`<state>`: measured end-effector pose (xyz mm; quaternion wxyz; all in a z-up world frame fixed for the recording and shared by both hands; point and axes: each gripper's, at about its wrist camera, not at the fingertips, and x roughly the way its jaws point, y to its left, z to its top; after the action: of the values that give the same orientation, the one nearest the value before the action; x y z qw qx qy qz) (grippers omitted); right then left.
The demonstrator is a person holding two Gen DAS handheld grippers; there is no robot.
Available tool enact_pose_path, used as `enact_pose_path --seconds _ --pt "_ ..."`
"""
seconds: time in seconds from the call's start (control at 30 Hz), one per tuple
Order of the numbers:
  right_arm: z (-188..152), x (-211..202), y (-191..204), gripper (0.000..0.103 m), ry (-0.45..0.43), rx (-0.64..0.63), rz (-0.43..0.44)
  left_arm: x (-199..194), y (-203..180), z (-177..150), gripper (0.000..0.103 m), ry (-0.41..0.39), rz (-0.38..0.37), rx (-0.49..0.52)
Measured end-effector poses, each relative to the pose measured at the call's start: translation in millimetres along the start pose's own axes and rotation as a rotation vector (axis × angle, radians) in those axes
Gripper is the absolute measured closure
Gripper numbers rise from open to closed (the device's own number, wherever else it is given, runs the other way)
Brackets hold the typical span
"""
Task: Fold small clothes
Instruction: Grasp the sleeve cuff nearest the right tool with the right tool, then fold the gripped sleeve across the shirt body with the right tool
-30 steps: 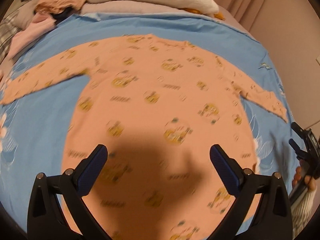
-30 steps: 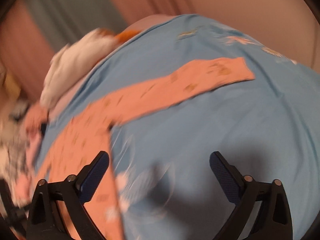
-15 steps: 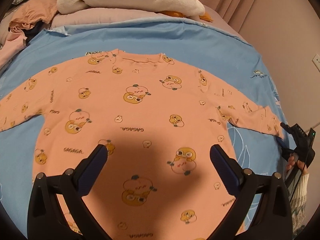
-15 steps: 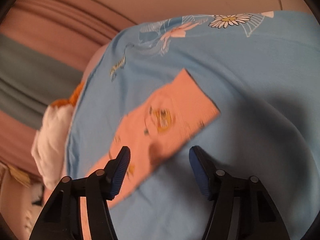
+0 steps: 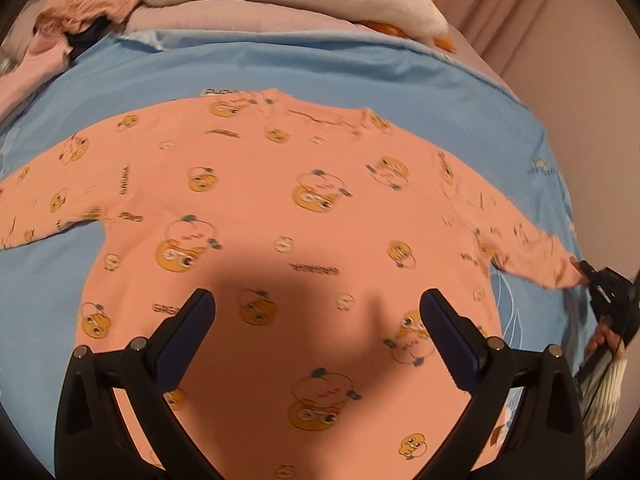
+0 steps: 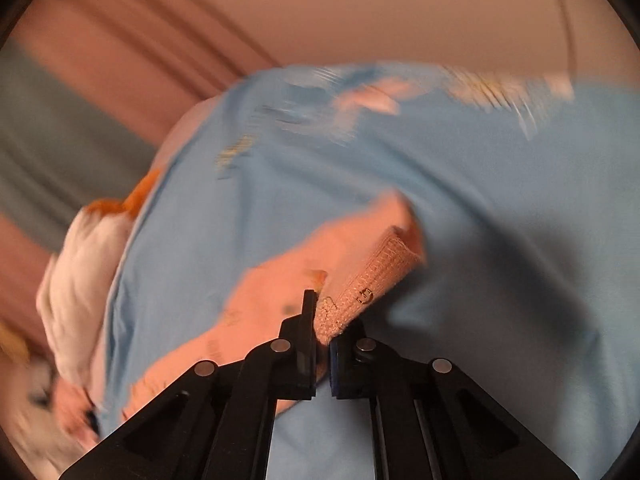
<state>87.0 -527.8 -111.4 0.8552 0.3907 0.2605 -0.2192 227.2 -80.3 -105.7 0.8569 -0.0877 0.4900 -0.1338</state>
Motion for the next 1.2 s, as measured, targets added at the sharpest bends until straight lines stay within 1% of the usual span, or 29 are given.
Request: enact_pose_path --seconds 0.03,0.07,0.13,0.17,0.27,0.33,0.43,0.57,0.63,0.73,0.8,0.83,0.87,0.9,0.93,0.97,1.0,1.03,1.07,1.1,1.13,1.17,1.2 --pt "1.7 -6.4 16.7 0.097 -0.013 -0.058 0.005 -1.4 4.0 1.3 0.001 -0.003 -0.006 -0.017" --pt "2.8 -15.4 42.2 0.097 -0.031 -0.143 0.016 -3.6 9.5 3.2 0.001 -0.007 -0.021 -0.039" --pt "2.5 -23.0 81.7 0.097 -0.047 -0.26 0.04 -7.0 16.6 6.5 0.001 -0.01 -0.054 -0.072" --pt "-2.5 -27.8 111.2 0.097 -0.053 -0.346 0.062 -7.7 21.4 10.3 0.001 -0.004 -0.091 -0.102" --pt "-25.7 -30.1 170.7 0.097 -0.034 -0.522 0.131 -8.4 30.9 24.0 0.001 0.021 -0.197 -0.175" --pt "-50.0 -26.6 207.4 0.097 -0.018 -0.638 0.16 -15.6 36.4 30.7 0.001 0.002 -0.214 -0.204" --pt "-91.9 -17.4 256.0 0.097 0.007 -0.806 0.185 -30.9 49.2 35.0 0.001 -0.049 -0.211 -0.218" --pt "-151.1 -0.4 312.9 0.097 0.018 -1.035 0.198 -38.4 79.6 29.3 0.001 -0.053 -0.176 -0.252" --pt "-174.1 2.6 331.5 0.097 0.025 -1.112 0.212 -41.5 92.5 26.4 0.001 -0.06 -0.159 -0.271" --pt "-222.8 3.0 359.7 0.097 0.032 -1.25 0.257 -50.4 122.2 18.6 0.001 -0.089 -0.124 -0.317" --pt "-249.6 4.6 370.9 0.097 0.066 -1.308 0.29 -55.4 144.2 12.2 0.001 -0.106 -0.098 -0.368" --pt "-262.0 6.6 375.5 0.097 0.095 -1.329 0.312 -56.2 154.1 9.0 0.001 -0.108 -0.086 -0.396" --pt "-276.7 10.0 379.7 0.096 0.145 -1.359 0.338 -56.4 159.6 7.6 0.001 -0.108 -0.083 -0.412" --pt "-292.7 14.0 381.5 0.089 0.181 -1.393 0.346 -55.7 165.6 5.6 0.001 -0.104 -0.081 -0.433" --pt "-305.2 15.3 384.0 0.072 0.191 -1.417 0.349 -54.4 168.0 5.2 0.001 -0.1 -0.084 -0.442" --pt "-319.0 15.0 382.1 0.063 0.209 -1.446 0.374 -52.6 168.2 5.6 0.001 -0.093 -0.091 -0.442" --pt "-324.1 13.5 379.7 0.048 0.224 -1.454 0.395 -50.2 165.3 6.2 0.001 -0.088 -0.096 -0.434" --pt "-326.5 10.5 376.3 0.045 0.236 -1.453 0.42 -48.5 162.2 6.3 0.001 -0.083 -0.102 -0.424" --pt "-323.8 6.3 371.8 0.045 0.249 -1.439 0.456 -44.9 157.5 6.9 0.001 -0.076 -0.115 -0.409" --pt "-319.7 3.1 369.3 0.045 0.251 -1.413 0.471 -40.8 151.5 8.1 0.001 -0.064 -0.133 -0.393" --pt "-311.8 1.2 365.2 0.045 0.256 -1.37 0.484 -37.8 148.6 9.7 0.001 -0.054 -0.149 -0.381" --pt "-296.7 -2.1 353.3 0.045 0.278 -1.283 0.509 -33.7 144.6 11.6 0.001 -0.043 -0.17 -0.365" --pt "-286.1 -3.6 344.1 0.045 0.297 -1.226 0.524 -31.0 141.2 12.5 0.001 -0.038 -0.181 -0.354"
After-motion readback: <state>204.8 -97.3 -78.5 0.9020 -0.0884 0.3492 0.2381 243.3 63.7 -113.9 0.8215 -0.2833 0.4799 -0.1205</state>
